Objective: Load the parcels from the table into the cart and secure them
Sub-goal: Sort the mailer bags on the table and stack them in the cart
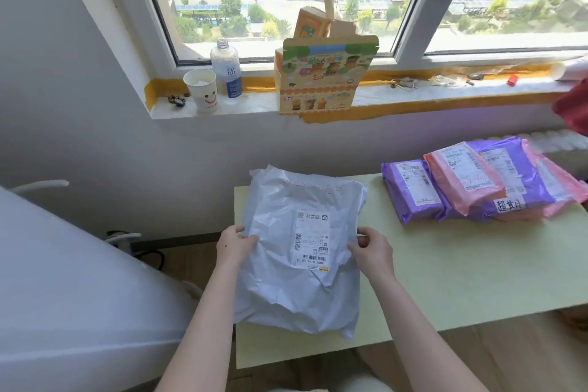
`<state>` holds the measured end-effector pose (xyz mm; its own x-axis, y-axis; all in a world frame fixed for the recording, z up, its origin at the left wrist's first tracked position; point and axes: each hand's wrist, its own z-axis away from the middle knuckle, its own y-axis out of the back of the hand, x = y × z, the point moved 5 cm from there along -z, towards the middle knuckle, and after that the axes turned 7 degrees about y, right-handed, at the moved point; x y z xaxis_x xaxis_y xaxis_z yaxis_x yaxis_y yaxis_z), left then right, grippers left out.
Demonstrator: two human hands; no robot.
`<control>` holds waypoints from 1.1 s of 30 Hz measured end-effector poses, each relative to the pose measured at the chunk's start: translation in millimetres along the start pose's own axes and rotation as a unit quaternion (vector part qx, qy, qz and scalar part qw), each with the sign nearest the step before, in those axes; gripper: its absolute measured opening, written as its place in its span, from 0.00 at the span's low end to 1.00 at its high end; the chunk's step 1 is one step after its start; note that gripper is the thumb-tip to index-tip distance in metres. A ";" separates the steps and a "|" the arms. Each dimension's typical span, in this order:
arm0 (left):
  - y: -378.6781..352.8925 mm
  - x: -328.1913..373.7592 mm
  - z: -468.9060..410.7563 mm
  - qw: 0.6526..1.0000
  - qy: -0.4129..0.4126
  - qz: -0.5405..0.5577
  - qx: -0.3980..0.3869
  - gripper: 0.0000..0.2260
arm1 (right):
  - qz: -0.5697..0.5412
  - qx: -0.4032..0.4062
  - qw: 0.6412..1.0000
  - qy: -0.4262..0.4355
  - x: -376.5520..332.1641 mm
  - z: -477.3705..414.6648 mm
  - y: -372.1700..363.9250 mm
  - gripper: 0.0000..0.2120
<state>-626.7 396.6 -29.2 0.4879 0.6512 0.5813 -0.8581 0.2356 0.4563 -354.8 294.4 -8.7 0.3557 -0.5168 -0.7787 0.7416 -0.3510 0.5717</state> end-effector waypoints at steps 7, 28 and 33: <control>-14.1 14.3 10.1 0.997 -0.047 0.041 -0.039 0.16 | -0.047 0.073 0.996 -0.006 7.3 21.4 31.9 0.11; -115.0 136.9 169.1 0.940 -0.270 0.094 -0.186 0.10 | -0.122 0.249 0.957 0.086 40.1 75.7 237.1 0.12; -170.2 166.0 238.3 0.923 -0.295 0.097 -0.228 0.13 | -0.133 0.301 0.937 0.114 62.6 94.2 314.3 0.15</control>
<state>-361.4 292.7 150.2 0.2042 0.2387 0.9494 -0.8508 0.5230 0.0515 -153.1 78.2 146.5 0.3665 -0.1928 -0.9102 0.3894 -0.8567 0.3382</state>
